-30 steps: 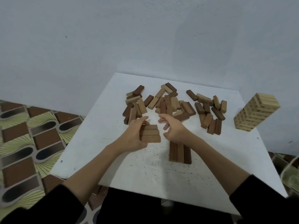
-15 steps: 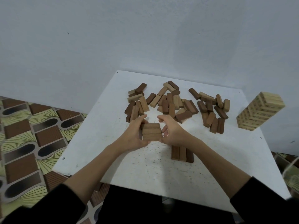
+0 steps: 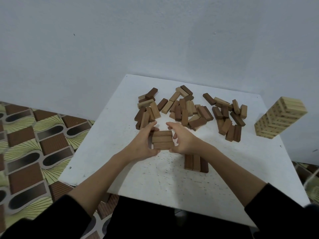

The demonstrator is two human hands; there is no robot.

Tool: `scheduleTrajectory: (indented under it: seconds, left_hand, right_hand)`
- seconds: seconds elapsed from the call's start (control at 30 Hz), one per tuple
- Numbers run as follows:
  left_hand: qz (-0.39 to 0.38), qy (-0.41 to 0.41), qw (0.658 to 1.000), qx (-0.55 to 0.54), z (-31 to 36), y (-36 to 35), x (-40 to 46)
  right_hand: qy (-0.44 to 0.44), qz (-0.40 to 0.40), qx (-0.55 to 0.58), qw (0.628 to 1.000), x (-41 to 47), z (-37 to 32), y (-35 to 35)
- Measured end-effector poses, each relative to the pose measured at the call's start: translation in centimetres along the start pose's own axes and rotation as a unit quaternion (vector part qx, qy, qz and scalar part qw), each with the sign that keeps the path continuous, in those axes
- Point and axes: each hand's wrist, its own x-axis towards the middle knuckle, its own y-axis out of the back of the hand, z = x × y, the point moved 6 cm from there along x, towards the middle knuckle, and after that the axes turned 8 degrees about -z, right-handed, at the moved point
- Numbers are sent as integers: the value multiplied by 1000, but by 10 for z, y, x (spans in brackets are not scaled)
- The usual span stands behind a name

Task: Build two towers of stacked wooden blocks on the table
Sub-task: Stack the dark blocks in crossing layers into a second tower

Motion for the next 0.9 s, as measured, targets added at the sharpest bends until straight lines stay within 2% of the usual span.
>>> scheduleTrajectory:
  seconds: [0.2, 0.33, 0.43, 0.67, 0.9]
  left_hand:
    - [0, 0, 1000, 9, 8, 5, 4]
    - [-8, -31, 999, 13, 34, 5, 9]
    - [-41, -56, 998, 8, 59, -9, 11]
    - [-124, -44, 991, 9, 75, -60, 16]
    - [-154, -29, 987, 25, 74, -75, 15]
  right_hand:
    - [1, -6, -19, 1000, -1, -3, 6]
    - [15, 39, 7, 999, -24, 4, 23]
    - [22, 62, -20, 998, -52, 12, 32]
    - [-66, 17, -55, 996, -102, 32, 25]
    - [-65, 13, -83, 994, -108, 43, 10]
